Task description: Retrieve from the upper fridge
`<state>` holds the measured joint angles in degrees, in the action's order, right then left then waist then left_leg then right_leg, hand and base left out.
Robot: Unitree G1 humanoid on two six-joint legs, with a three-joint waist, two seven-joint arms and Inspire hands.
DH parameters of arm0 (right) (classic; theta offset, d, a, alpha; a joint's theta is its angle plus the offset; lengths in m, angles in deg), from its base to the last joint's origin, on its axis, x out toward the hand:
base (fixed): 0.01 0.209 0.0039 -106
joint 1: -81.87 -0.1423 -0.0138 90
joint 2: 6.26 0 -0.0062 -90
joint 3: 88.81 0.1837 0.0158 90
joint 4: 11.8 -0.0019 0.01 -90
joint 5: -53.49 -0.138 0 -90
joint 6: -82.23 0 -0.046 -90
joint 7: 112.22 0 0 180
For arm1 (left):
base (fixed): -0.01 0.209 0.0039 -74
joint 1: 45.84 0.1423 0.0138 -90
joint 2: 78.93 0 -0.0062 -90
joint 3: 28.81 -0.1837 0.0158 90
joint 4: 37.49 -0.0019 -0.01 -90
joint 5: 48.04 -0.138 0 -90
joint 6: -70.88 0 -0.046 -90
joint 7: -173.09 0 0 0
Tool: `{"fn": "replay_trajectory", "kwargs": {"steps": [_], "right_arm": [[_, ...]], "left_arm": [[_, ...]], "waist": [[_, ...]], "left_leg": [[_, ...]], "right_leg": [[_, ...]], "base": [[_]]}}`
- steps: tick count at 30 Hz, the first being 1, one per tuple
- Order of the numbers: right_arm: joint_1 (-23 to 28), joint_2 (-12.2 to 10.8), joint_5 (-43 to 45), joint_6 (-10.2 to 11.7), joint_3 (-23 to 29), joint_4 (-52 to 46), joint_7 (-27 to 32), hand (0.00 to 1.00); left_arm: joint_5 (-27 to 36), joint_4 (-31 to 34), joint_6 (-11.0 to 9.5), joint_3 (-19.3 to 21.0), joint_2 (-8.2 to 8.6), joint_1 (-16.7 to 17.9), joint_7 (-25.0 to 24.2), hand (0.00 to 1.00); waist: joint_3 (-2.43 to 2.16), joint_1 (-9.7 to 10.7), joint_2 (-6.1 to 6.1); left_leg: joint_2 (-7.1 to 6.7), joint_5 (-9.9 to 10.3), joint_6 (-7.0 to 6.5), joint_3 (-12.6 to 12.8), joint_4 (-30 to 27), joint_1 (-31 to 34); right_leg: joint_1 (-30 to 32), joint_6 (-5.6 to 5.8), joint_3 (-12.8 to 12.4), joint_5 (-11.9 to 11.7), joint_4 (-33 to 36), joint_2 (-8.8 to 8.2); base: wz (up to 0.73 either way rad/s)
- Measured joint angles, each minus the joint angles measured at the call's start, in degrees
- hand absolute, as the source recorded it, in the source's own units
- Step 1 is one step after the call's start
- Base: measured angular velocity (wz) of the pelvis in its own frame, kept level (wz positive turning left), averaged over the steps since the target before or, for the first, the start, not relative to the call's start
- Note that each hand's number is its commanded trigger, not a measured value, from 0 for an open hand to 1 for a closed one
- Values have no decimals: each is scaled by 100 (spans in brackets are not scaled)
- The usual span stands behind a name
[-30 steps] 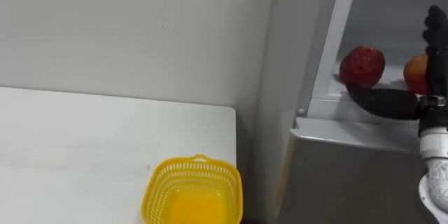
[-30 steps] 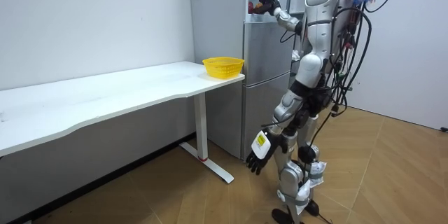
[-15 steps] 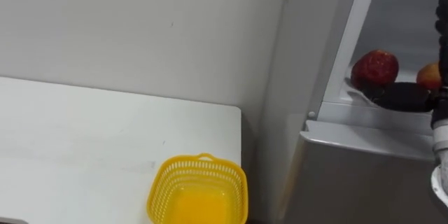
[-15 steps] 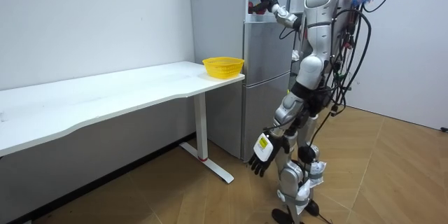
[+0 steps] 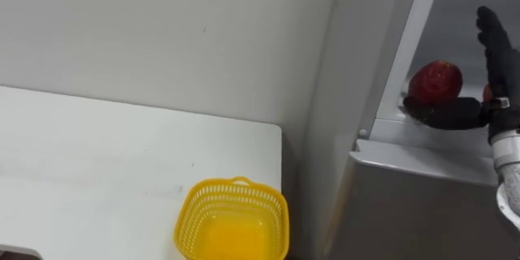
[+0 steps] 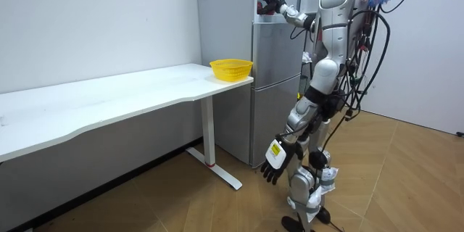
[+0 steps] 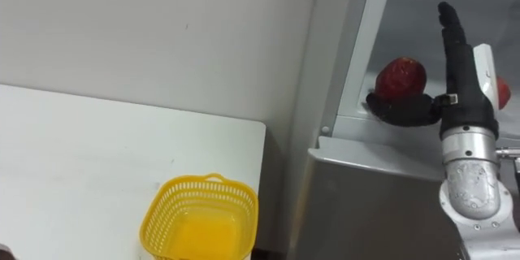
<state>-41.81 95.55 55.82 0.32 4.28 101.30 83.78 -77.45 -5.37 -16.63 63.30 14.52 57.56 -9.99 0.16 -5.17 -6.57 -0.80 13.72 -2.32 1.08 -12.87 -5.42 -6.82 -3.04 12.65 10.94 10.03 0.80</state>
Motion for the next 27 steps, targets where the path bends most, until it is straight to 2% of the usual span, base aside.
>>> {"fn": "replay_trajectory", "kwargs": {"steps": [4, 13, 18, 21, 27], "right_arm": [[-5, 202, -3, -2, -195, 17, -67, 0], [-16, 213, -36, -69, -194, 71, -259, 0], [-399, 218, -532, -197, -313, 625, -506, 0], [-415, 254, -900, -219, -362, 846, -633, 0], [-416, 387, -1425, -284, -442, 1049, -972, 0]], "left_arm": [[0, 0, 0, -1, -5, -3, -10, 0], [0, 58, 7, -2, -18, 14, -15, 0], [27, 57, 18, -7, -50, 4, -9, 0], [53, 54, 84, -8, -93, 3, 8, 0], [52, 35, 242, -23, -148, 4, 19, 0]], "waist": [[-8, -6, -12], [-23, -3, -37], [-7, 3, -51], [-20, 5, -73], [-11, 16, -63]], "left_leg": [[0, 0, 0, -2, 0, -3], [0, 0, 0, -3, 15, -6], [0, 0, 0, -3, 21, -18], [-3, 0, 0, -26, 11, -35], [-5, 0, 0, -60, 10, -34]], "right_leg": [[-3, 0, 2, 0, -3, 0], [-37, 0, 9, 0, -2, -2], [-60, 0, 7, 0, -9, -1], [-103, -3, 12, -2, -29, -2], [-126, -5, 53, -4, -26, -5]], "base": [[0], [0], [0], [4], [3]]}}
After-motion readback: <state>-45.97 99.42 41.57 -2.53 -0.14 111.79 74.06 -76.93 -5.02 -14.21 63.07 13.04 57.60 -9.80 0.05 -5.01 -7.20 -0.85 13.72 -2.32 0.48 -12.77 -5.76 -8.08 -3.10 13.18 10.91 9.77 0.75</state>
